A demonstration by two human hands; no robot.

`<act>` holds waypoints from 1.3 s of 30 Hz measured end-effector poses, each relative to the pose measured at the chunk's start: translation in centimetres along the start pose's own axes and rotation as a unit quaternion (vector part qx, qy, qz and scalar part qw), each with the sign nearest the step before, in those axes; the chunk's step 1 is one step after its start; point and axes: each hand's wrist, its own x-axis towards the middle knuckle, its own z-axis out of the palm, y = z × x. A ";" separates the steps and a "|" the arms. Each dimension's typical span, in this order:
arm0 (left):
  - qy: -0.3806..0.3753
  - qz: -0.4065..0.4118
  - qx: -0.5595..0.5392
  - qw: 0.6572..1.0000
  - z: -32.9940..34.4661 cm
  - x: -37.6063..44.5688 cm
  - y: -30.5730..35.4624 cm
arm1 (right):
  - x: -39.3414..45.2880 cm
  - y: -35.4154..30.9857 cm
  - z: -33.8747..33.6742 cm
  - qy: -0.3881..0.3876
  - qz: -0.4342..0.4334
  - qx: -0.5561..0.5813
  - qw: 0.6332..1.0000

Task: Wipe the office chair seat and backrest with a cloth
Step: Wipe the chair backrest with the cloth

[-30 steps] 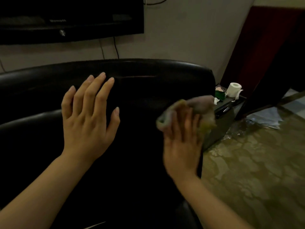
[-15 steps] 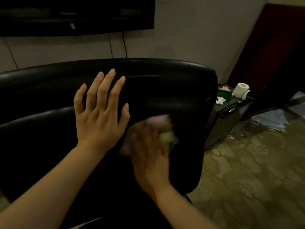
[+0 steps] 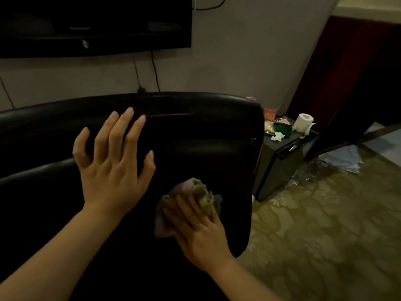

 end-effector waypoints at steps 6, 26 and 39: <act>0.002 -0.077 -0.062 0.995 -2.2 3.7 0.6 | 7.4 5.9 -5.9 0.105 0.231 0.129 0.959; -0.162 -0.027 0.045 0.985 -1.7 9.3 6.6 | 3.3 0.8 -3.5 0.121 0.404 0.404 0.812; -0.161 -0.017 0.040 0.986 -1.3 9.2 7.0 | 6.7 3.4 -4.2 0.142 0.506 0.332 0.783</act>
